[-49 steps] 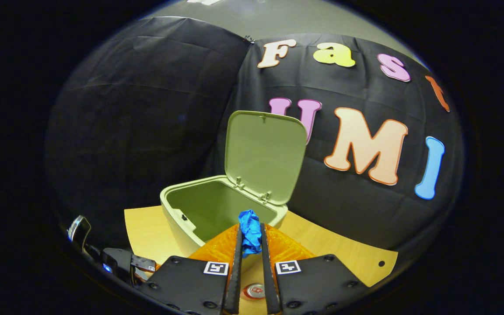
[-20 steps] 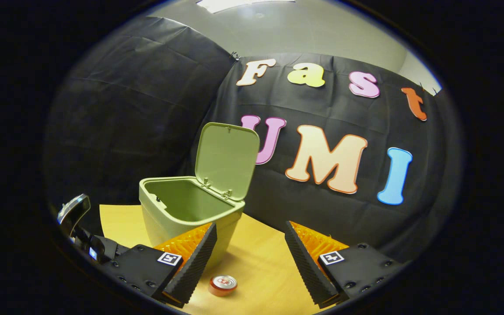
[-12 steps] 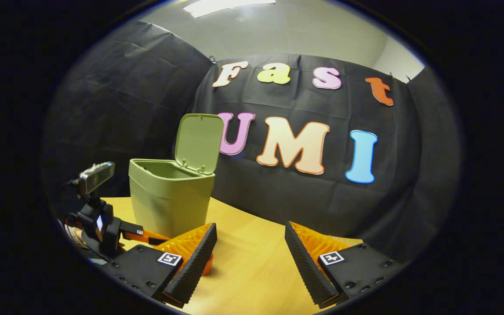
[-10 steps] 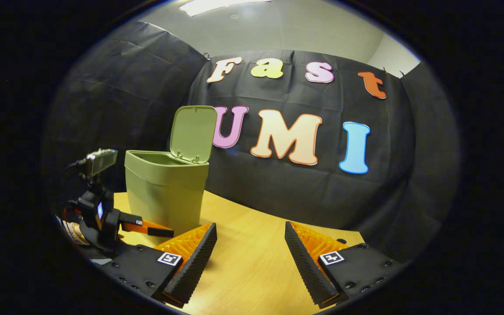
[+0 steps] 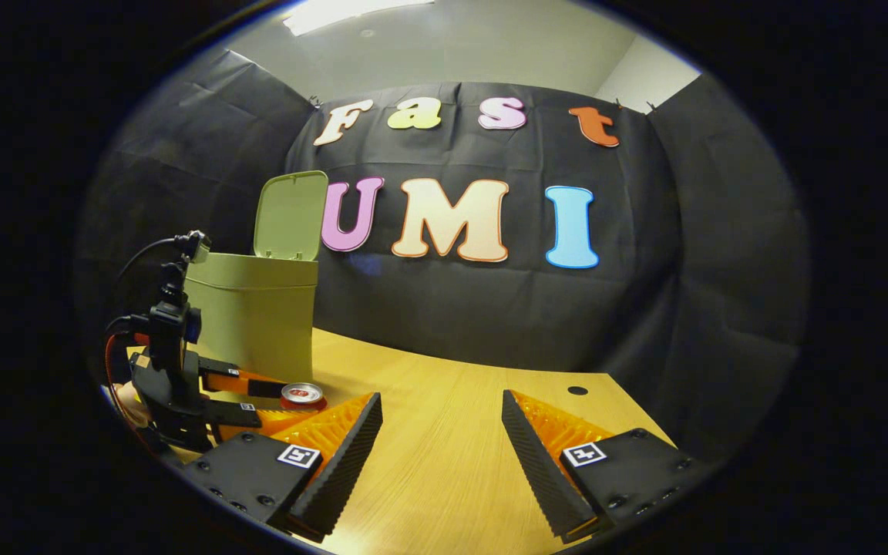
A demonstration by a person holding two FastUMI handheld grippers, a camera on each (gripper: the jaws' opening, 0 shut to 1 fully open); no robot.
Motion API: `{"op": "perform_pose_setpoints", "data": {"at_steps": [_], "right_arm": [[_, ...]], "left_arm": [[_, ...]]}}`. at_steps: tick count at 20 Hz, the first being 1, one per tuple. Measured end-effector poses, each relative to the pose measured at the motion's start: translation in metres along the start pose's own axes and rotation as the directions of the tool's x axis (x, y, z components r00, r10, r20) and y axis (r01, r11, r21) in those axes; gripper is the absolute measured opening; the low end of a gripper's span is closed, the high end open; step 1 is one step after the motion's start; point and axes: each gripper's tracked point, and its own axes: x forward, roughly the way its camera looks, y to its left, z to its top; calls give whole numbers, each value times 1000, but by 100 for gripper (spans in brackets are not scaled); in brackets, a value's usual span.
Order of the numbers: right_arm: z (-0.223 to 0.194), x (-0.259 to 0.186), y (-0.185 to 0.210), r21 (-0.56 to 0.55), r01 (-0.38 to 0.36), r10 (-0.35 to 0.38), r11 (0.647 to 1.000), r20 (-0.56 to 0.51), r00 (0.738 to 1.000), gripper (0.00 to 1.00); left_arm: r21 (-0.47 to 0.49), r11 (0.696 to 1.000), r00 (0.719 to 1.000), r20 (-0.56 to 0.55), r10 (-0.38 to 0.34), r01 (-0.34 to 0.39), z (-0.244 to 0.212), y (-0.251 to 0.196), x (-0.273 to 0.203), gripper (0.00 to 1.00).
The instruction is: Press the lid of the desktop garbage bin to open it, pick up the crumpled paper on the desktop and throw it into the bin, then pick up the pop can on the desktop and drop it into the bin, and finally close the garbage bin lid.
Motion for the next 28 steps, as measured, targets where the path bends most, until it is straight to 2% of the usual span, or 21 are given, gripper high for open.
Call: {"op": "perform_pose_setpoints", "data": {"at_steps": [2, 5, 8, 9, 10, 14, 16, 19, 24, 26, 28], "right_arm": [[-7, 0, 1, -4, 5, -5, 1000, -4, 1000, 100], [-17, 1, 3, -7, -4, 3, 1000, -33, 999, 98], [-17, -1, 6, -14, -17, 17, 1000, -36, 999, 98], [-16, 0, 5, -18, -14, 14, 1000, -35, 999, 98], [-15, -2, 3, -19, -8, 8, 1000, -32, 999, 98], [-10, -4, -6, -2, 17, -17, 1000, -26, 1000, 98], [-15, -8, -14, 3, 30, -30, 1000, -29, 999, 98], [-12, -7, -17, 12, 49, -48, 999, -37, 998, 98], [-17, -7, -5, 25, 26, -25, 999, -53, 998, 100], [-18, -6, 3, 30, 6, -5, 1000, -58, 998, 100], [-20, -4, 14, 32, -21, 23, 999, -63, 998, 100]], "left_arm": [[0, 1000, 1000, -16, 16, -16, -2, 1, 4, 93], [-6, 999, 999, -38, 37, -37, -8, 4, 9, 93], [-27, 999, 997, -70, 41, -43, -20, 3, 14, 89], [-36, 999, 997, -73, 37, -40, -20, 2, 14, 87], [-37, 999, 998, -62, 28, -30, -17, 0, 14, 79], [-41, 999, 999, -41, -17, 16, -5, -13, 6, 78], [-24, 999, 999, -23, -39, 39, 9, -20, -6, 78], [-36, 993, 993, 21, -114, 115, 40, -39, -30, 78], [-55, 972, 970, 100, -223, 229, 106, -64, -77, 78], [-29, 973, 965, 139, -222, 228, 137, -57, -90, 77], [-13, 981, 963, 194, -187, 193, 170, -40, -101, 77]]}}
